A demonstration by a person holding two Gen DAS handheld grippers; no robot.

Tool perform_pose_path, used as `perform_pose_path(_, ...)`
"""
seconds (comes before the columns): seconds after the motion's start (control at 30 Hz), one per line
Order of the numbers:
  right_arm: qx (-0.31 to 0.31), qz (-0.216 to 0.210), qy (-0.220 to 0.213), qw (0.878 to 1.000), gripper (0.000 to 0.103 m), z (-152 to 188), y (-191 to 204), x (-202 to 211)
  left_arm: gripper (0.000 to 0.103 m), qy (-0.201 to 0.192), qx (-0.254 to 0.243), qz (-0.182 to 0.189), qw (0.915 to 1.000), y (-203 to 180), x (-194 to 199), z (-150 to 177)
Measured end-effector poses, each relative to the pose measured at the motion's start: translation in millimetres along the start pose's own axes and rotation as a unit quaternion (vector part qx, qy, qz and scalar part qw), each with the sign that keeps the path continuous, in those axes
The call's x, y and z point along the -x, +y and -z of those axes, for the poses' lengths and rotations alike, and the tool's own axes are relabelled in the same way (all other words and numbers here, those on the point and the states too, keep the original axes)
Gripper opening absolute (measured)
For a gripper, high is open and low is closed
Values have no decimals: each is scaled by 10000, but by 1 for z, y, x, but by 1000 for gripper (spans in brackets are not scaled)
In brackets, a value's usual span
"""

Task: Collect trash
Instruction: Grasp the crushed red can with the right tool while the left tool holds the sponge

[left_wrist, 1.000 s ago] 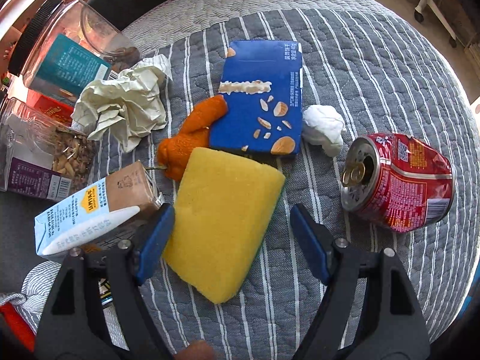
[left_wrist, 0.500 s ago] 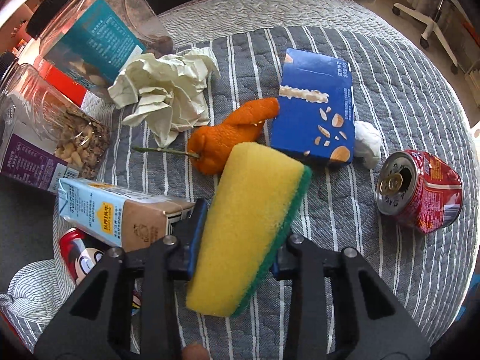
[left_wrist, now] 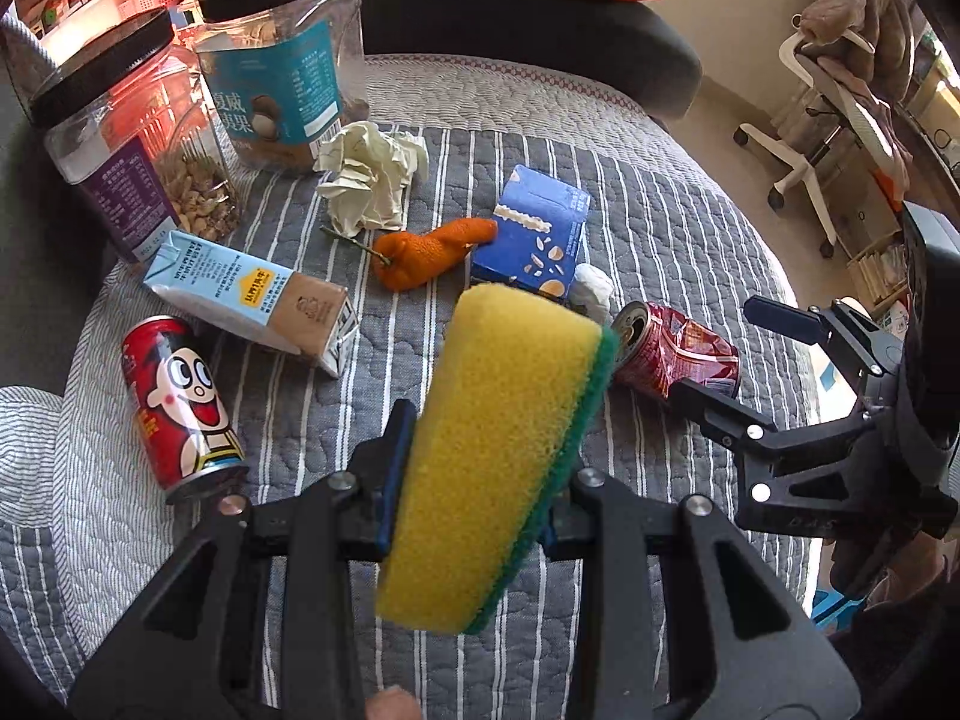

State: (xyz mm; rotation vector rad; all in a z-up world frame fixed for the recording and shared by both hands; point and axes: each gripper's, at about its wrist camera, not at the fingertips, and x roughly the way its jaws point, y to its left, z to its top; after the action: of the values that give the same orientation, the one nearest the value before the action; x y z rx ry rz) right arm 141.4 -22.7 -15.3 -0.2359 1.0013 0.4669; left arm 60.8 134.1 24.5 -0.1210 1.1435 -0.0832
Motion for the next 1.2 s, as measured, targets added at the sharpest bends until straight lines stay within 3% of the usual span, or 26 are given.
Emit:
perform_pose_path(0.23, 560, 251, 328, 9976, 93, -3, 21, -31, 36, 74, 64, -146, 9998, -2, -13, -5)
perform_pose_path(0.5, 461, 633, 604, 9951, 92, 1, 12, -60, 36, 89, 20, -265, 9996, 2, -13, -3)
perform_pose_path(0.63, 316, 572, 662, 9957, 70, 3, 6, -68, 36, 70, -33, -312, 9995, 1, -15, -3)
perform_pose_path(0.9, 251, 699, 473, 9961, 69, 1, 8, -69, 36, 31, 36, -390, 9992, 4, -17, -5)
perform_pose_path(1.2, 269, 761, 138, 9966, 69, -5, 12, -43, 36, -53, 54, -430, 9990, 4, -15, -6)
